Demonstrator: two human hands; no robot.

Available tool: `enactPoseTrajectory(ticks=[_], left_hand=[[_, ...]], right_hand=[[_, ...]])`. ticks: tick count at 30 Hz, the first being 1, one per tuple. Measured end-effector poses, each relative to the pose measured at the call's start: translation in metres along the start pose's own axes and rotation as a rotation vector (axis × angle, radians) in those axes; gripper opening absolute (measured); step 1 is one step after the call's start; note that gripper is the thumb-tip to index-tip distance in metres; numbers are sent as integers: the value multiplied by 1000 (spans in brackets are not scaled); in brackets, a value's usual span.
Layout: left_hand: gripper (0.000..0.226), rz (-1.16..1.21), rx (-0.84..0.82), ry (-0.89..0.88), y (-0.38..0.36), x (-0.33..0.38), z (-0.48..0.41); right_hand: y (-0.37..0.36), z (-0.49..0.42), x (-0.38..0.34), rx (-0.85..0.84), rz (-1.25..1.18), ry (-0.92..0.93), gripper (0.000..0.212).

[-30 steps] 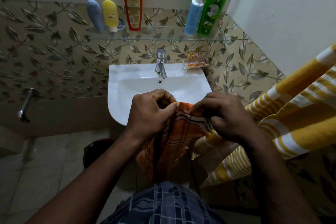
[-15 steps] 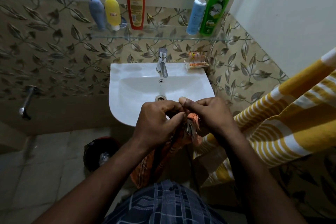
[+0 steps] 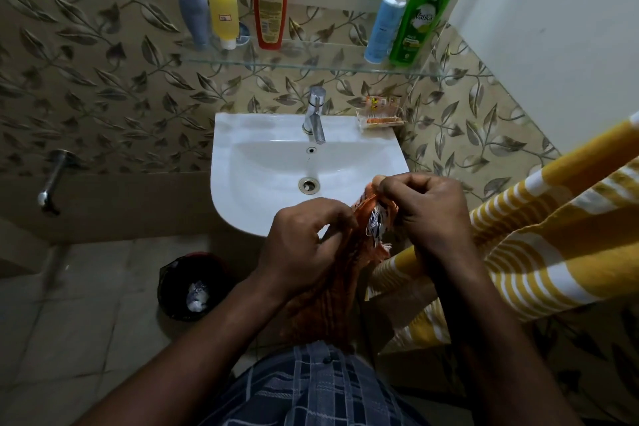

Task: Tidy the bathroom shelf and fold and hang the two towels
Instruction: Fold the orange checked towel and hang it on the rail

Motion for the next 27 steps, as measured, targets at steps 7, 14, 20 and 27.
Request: enactPoseTrajectory(ticks=[7,14,20,27], left_hand=[[21,-61,4,12,-12,-2,2],[21,-86,-48,44,-25,-4,1],[24,-45,45,16,-25,11,-5],[3,-189,156,-96,-11,16,-7]], right_hand=[[14,-1,-10,49,21,69,22],[24,1,-20,97,35,104,19],[28,1,-26,117,15,118,19],[34,-3,-24,149,45,137,20]])
Point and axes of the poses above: each hand's wrist, its own z-axis away from the middle knuckle, its own y-axis out of the back of the hand, x = y × z, the point moved 6 cm from there along -z, towards the middle knuckle, and after that the axes turned 4 degrees about z, right-handed, at the moved point
